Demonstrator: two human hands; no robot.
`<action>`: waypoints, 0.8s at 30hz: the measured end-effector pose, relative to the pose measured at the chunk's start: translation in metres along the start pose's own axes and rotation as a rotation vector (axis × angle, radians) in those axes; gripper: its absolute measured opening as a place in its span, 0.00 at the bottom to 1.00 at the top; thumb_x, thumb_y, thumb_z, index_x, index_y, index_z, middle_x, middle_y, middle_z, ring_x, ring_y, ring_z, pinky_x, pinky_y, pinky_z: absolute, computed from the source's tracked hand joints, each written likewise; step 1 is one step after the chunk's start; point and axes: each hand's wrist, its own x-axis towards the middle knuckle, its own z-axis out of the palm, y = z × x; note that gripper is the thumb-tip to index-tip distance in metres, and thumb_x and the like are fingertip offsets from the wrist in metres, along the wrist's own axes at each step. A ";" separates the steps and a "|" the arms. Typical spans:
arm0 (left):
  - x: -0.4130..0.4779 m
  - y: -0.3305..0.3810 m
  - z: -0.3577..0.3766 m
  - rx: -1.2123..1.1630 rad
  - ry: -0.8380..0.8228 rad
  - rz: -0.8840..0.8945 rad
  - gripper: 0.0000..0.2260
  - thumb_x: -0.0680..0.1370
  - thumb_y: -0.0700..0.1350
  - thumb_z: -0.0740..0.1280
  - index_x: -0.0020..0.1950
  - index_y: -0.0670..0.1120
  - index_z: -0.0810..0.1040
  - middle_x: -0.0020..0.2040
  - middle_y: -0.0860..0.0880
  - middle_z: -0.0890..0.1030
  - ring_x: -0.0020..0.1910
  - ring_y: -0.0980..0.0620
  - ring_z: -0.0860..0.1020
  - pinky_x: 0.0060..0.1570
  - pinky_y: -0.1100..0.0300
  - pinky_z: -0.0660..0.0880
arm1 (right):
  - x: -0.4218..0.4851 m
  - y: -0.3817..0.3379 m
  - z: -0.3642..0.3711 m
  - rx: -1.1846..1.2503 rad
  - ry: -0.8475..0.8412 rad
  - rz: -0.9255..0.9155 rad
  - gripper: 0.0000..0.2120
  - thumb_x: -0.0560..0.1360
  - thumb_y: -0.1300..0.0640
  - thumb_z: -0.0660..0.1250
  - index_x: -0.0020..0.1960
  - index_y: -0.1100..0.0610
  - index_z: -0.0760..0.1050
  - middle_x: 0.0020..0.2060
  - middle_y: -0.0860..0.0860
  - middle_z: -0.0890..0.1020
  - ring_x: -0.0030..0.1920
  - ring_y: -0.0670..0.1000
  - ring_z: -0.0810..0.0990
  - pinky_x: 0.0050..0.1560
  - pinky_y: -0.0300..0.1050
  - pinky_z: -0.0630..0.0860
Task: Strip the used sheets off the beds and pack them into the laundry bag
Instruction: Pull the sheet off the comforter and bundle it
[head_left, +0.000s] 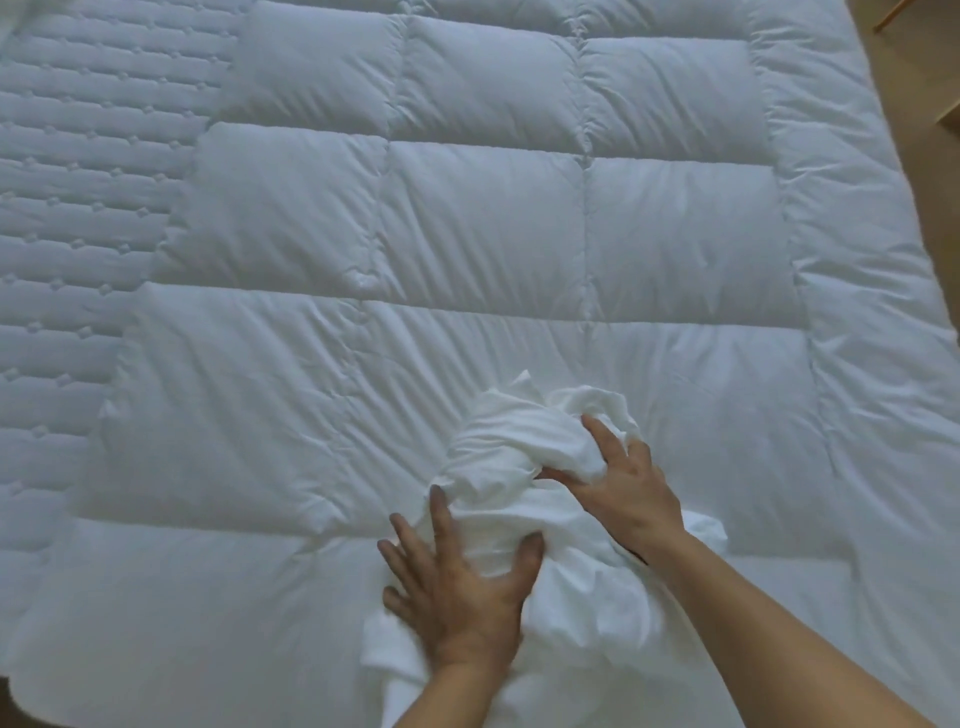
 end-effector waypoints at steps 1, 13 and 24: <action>0.001 -0.008 -0.001 0.041 -0.021 0.013 0.59 0.51 0.84 0.49 0.76 0.65 0.31 0.82 0.46 0.39 0.80 0.41 0.40 0.73 0.39 0.50 | -0.007 0.006 0.003 0.068 -0.018 0.013 0.56 0.52 0.14 0.58 0.76 0.30 0.50 0.77 0.51 0.56 0.74 0.60 0.64 0.71 0.58 0.66; 0.001 -0.024 -0.034 -0.095 -0.383 -0.092 0.63 0.43 0.77 0.72 0.70 0.78 0.38 0.80 0.54 0.48 0.78 0.40 0.57 0.71 0.35 0.61 | -0.058 0.035 0.013 0.447 -0.209 -0.024 0.68 0.45 0.32 0.80 0.76 0.27 0.43 0.73 0.44 0.57 0.75 0.52 0.61 0.74 0.56 0.65; -0.025 -0.002 -0.024 -0.138 -0.065 -0.128 0.57 0.60 0.79 0.63 0.76 0.65 0.30 0.81 0.48 0.37 0.80 0.42 0.39 0.73 0.33 0.46 | -0.098 0.023 0.042 0.327 0.032 0.098 0.68 0.45 0.21 0.74 0.73 0.26 0.35 0.74 0.51 0.57 0.75 0.57 0.61 0.68 0.62 0.70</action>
